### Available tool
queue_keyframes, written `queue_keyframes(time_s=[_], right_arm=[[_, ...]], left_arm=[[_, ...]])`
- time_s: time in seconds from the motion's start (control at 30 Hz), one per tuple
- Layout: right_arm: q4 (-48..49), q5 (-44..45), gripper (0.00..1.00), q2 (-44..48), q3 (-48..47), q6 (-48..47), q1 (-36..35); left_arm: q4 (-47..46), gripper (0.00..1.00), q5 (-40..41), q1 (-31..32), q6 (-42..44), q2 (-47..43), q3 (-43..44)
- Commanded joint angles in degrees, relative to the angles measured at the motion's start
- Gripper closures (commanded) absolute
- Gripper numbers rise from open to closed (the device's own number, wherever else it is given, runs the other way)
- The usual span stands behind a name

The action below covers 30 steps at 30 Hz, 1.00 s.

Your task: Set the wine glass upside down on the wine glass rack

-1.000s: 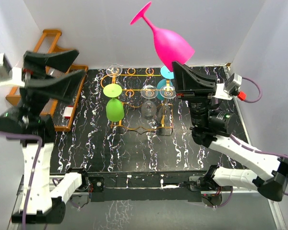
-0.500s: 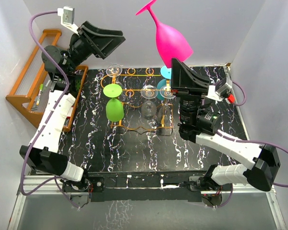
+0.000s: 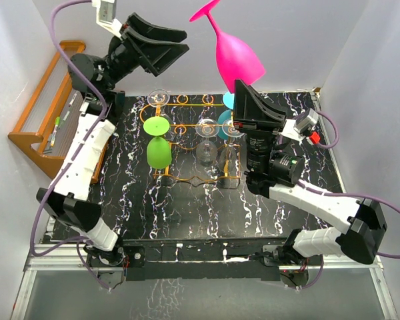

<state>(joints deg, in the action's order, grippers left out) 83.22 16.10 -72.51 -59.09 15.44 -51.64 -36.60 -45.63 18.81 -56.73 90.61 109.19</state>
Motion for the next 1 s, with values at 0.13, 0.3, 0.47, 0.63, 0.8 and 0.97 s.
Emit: queue_keyframes(time_s=[0.13,0.3,0.47,0.63,0.8,0.97], right_arm=[[12.58,-2.34,0.92,-0.47,-1.58,-2.38,-0.10],[13.24,-3.07,0.92,-1.24,-1.14,-2.07,-0.05],[14.70,-1.87,0.92,-0.85,0.23,-4.15,-0.10],[14.60,-2.45,0.92,0.02,0.52,-7.04,-0.11],[13.55,-3.98,0.92,-0.39,-0.09,-6.63,-0.05],[13.36,-5.50,0.92,-1.01,-0.72,-5.74,-0.04]], left_arm=[[-2.83,0.27,-0.19,3.70,1.04,4.62,4.43],[-2.57,0.28,0.42,5.37,1.54,7.19,8.54],[-2.70,0.28,0.24,5.95,0.45,8.27,10.81],[-1.96,0.28,-0.07,6.44,-0.32,8.27,12.03],[-0.37,0.28,-0.12,7.81,1.07,9.17,13.78],[1.30,0.30,0.13,9.34,2.79,10.71,15.67]])
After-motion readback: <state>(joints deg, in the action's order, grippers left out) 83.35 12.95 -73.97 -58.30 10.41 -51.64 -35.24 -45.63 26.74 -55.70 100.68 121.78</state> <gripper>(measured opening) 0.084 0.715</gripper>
